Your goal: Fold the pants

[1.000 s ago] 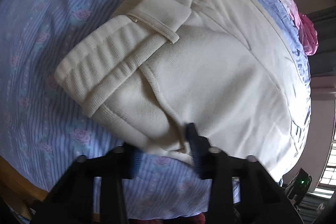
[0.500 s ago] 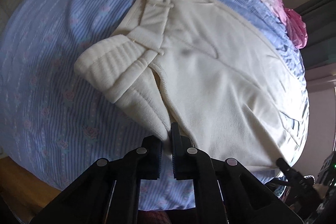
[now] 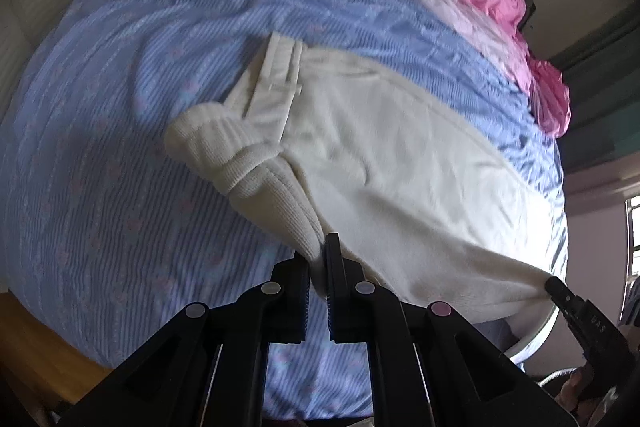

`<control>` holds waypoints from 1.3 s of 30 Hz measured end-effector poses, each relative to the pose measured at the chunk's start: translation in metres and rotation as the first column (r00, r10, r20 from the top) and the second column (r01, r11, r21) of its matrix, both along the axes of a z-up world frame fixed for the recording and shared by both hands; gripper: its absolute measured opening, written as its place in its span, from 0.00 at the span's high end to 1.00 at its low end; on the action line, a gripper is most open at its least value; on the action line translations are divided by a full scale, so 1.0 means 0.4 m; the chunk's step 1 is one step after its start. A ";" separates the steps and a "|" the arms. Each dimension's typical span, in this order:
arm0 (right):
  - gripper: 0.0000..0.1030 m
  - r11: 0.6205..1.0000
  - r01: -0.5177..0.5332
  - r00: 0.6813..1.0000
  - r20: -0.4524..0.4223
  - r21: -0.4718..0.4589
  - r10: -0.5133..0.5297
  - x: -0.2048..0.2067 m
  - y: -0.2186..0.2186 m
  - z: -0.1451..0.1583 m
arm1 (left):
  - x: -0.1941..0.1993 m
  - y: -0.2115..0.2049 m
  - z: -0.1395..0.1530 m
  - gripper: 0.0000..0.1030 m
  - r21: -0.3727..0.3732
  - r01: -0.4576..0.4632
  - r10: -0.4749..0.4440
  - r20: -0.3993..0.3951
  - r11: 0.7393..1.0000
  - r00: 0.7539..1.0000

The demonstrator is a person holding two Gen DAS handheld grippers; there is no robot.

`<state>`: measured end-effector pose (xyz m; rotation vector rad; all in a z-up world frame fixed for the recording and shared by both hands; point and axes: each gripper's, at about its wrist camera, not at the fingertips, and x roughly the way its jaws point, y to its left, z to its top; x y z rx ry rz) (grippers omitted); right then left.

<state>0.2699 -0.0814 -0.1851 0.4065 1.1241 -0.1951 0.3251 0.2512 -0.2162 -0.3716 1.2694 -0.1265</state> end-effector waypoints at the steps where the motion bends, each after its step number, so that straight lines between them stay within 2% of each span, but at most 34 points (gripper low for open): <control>1: 0.88 1.000 -0.015 1.000 0.006 -0.010 0.015 0.034 -0.005 0.006 | 0.011 -0.001 0.008 0.92 0.001 -0.005 0.005 0.010 1.000 1.000; 6: 0.88 0.998 -0.060 0.998 0.016 -0.024 0.061 0.167 -0.027 0.001 | 0.129 -0.032 0.028 0.92 0.025 -0.035 0.033 0.056 0.999 0.998; 11: 0.88 0.996 -0.093 0.996 -0.016 -0.018 0.092 0.319 -0.058 -0.035 | 0.260 -0.071 0.026 0.92 0.069 -0.043 0.039 0.069 0.997 0.997; 17: 0.88 0.993 -0.117 0.991 -0.066 0.017 0.118 0.484 -0.091 -0.122 | 0.397 -0.096 -0.034 0.92 0.116 -0.060 0.055 0.040 0.991 0.998; 23: 0.88 0.990 -0.143 0.983 -0.117 0.020 0.144 0.629 -0.096 -0.198 | 0.509 -0.103 -0.093 0.92 0.122 -0.082 0.083 -0.003 0.989 0.997; 27: 0.88 0.991 -0.133 0.980 -0.147 0.032 0.136 0.681 -0.113 -0.249 | 0.576 -0.128 -0.118 0.92 0.151 -0.058 0.060 -0.009 0.987 0.998; 33: 0.88 0.993 -0.105 0.977 -0.181 0.051 0.113 0.747 -0.134 -0.306 | 0.646 -0.141 -0.193 0.92 0.179 -0.051 0.062 -0.060 0.982 0.996; 39: 0.87 0.988 -0.153 0.963 -0.226 -0.001 0.149 0.775 -0.110 -0.359 | 0.674 -0.147 -0.248 0.90 0.204 -0.050 0.076 -0.122 0.978 0.990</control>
